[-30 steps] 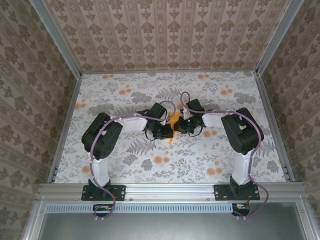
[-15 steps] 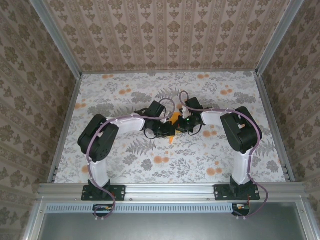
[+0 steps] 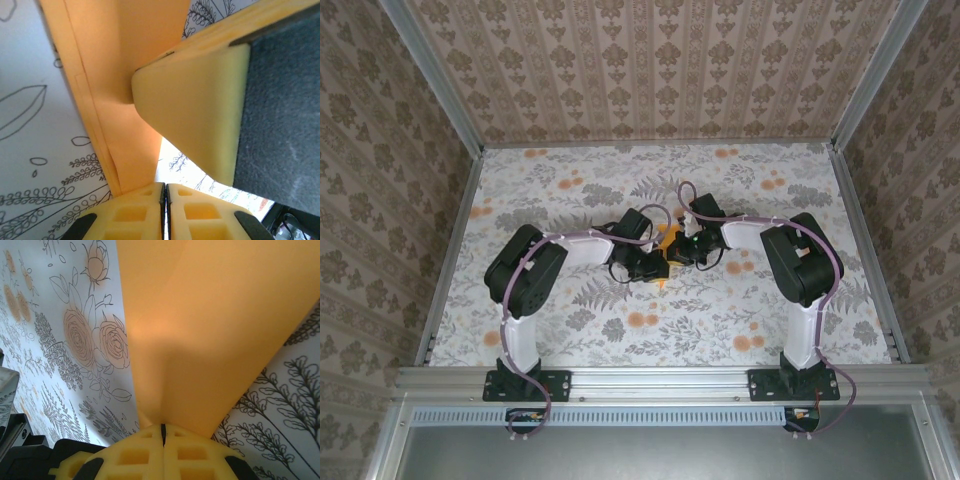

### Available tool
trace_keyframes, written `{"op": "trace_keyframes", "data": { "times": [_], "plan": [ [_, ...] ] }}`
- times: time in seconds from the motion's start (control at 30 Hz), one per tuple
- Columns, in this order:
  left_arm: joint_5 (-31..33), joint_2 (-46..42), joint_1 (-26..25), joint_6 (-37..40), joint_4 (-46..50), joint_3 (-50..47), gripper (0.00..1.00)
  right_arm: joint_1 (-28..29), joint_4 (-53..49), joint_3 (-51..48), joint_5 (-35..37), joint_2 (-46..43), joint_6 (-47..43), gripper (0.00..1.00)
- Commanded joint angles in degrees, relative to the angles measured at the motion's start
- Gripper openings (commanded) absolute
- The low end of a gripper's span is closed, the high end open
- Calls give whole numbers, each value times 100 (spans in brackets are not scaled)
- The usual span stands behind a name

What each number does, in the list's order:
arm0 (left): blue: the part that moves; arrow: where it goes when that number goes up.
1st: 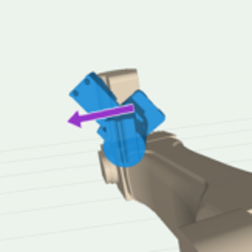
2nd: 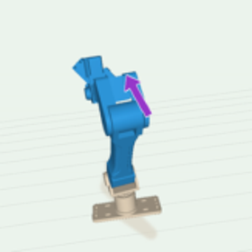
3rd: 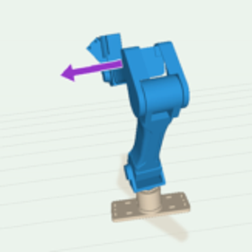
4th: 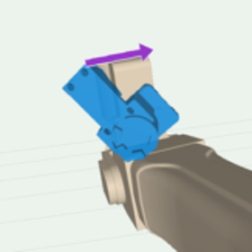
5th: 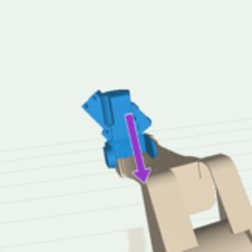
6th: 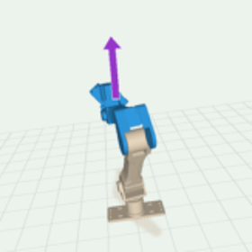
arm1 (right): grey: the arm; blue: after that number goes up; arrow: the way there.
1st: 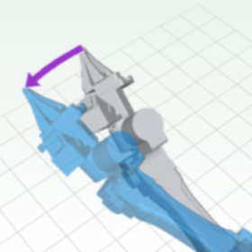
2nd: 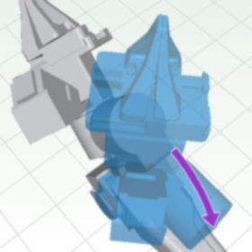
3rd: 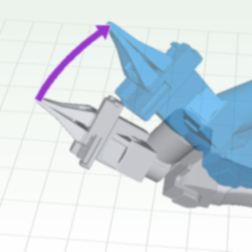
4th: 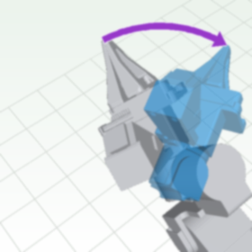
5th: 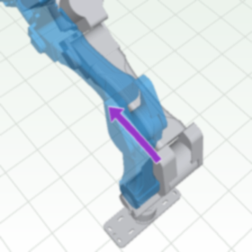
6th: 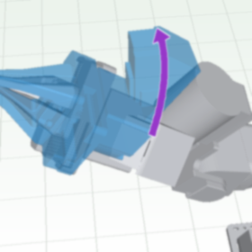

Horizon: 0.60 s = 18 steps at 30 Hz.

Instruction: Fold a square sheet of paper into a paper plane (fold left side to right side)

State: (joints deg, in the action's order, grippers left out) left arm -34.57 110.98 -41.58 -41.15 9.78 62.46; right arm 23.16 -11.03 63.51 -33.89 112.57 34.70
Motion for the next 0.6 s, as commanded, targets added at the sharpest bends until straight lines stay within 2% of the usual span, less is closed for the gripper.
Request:
{"op": "trace_keyframes", "data": {
  "times": [0.0, 0.57],
  "plan": [
    [126, 48, -20, 41, 410, -212, 12, 28, -546, 13, 470, 253, -94, 2],
    [-120, -486, -161, 214, 586, -860, 11, 22, -771, 164, 576, 294, -152, 2]
  ]
}}
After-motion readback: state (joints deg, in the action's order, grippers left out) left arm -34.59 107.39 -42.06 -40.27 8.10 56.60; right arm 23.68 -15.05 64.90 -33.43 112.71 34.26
